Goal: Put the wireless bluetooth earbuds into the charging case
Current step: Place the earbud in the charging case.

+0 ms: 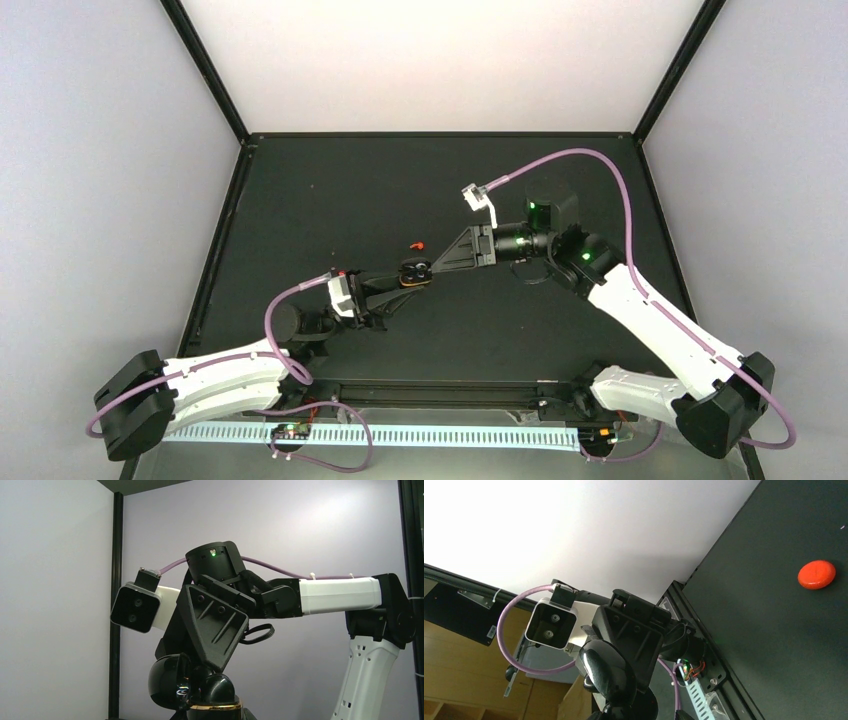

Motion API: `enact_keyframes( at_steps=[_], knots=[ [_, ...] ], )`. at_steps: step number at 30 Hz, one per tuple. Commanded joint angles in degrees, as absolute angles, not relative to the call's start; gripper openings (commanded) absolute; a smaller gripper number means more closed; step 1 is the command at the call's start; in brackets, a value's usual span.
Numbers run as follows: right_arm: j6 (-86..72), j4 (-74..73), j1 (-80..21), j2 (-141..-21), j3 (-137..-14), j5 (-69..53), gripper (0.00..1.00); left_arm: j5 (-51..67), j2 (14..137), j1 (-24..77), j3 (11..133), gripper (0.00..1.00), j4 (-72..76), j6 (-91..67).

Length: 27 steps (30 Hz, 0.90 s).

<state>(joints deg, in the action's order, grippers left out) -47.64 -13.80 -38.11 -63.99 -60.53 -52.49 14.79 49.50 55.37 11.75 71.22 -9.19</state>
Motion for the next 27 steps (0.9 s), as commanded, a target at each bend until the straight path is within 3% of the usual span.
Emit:
enact_keyframes(
  at_steps=[1, 8, 19, 27],
  knots=[
    [-46.58, -15.10, -37.32, -64.37, -63.46, -51.58, 0.38, 15.21, 48.78, 55.90, 12.48, 0.02, 76.54, -9.76],
    [-41.73, -19.05, -36.56, -63.17, -67.18, -49.89, 0.46, 14.78, 48.24, 55.90, 12.78, 0.02, 76.63, -9.36],
    [-30.64, -21.92, -36.78, -56.36, -67.45, -31.89, 0.54, 19.24, 48.97, 55.81, 18.26, 0.02, 79.59, -8.85],
    [-22.30, -29.82, -43.46, -58.11, -73.78, -20.49, 0.57, 23.07, 52.23, 55.81, 24.38, 0.01, 78.85, -8.91]
  ],
)
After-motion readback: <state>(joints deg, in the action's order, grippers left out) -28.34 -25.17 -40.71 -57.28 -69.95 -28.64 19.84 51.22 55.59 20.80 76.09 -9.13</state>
